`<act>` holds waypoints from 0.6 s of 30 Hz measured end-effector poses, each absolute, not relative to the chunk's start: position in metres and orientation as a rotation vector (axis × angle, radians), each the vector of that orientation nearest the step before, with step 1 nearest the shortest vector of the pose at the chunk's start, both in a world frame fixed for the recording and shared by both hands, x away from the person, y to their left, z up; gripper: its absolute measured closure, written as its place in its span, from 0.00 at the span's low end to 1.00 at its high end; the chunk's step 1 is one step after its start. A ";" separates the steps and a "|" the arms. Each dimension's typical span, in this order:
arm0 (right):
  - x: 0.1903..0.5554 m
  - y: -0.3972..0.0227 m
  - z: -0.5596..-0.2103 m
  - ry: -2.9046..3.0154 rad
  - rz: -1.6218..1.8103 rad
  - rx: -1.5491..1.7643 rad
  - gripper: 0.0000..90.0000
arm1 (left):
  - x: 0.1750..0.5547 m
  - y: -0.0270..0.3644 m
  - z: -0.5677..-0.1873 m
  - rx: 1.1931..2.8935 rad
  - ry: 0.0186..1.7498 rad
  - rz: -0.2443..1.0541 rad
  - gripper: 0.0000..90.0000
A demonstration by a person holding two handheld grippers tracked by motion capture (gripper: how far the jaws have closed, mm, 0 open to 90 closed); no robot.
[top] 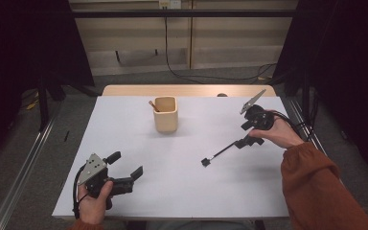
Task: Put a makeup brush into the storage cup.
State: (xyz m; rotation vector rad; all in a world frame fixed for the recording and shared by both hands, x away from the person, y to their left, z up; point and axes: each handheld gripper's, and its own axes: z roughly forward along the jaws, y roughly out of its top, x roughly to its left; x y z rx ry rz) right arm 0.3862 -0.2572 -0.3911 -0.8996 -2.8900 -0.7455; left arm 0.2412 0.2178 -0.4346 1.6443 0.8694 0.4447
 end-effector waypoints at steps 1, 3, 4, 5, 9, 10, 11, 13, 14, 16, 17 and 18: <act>0.386 -0.257 -0.392 -2.889 -0.720 -0.902 0.06 | 0.241 0.218 -0.435 1.645 0.872 0.443 0.03; 0.386 -0.256 -0.394 -2.884 -0.693 -0.888 0.07 | 0.241 0.218 -0.435 1.645 0.871 0.444 0.03; 0.386 -0.256 -0.395 -2.885 -0.679 -0.877 0.07 | 0.241 0.218 -0.435 1.646 0.871 0.445 0.03; 0.386 -0.255 -0.396 -2.884 -0.654 -0.871 0.07 | 0.241 0.218 -0.435 1.645 0.871 0.444 0.03; 0.386 -0.251 -0.403 -2.891 -0.550 -0.857 0.07 | 0.242 0.218 -0.435 1.644 0.873 0.440 0.03; 0.387 -0.250 -0.404 -2.889 -0.533 -0.860 0.07 | 0.242 0.218 -0.435 1.647 0.873 0.440 0.03; 0.387 -0.249 -0.405 -2.891 -0.523 -0.852 0.06 | 0.242 0.218 -0.436 1.648 0.872 0.439 0.03; 0.388 -0.247 -0.407 -2.892 -0.500 -0.853 0.08 | 0.242 0.218 -0.436 1.642 0.874 0.437 0.03; 0.390 -0.246 -0.407 -2.906 -0.475 -0.840 0.08 | 0.242 0.218 -0.436 1.646 0.870 0.435 0.03; 0.392 -0.244 -0.410 -2.927 -0.438 -0.816 0.06 | 0.242 0.218 -0.436 1.646 0.863 0.432 0.03; 0.391 -0.241 -0.411 -2.931 -0.410 -0.828 0.05 | 0.242 0.218 -0.436 1.648 0.859 0.430 0.03; 0.391 -0.239 -0.413 -2.942 -0.390 -0.806 0.07 | 0.242 0.217 -0.436 1.650 0.856 0.429 0.03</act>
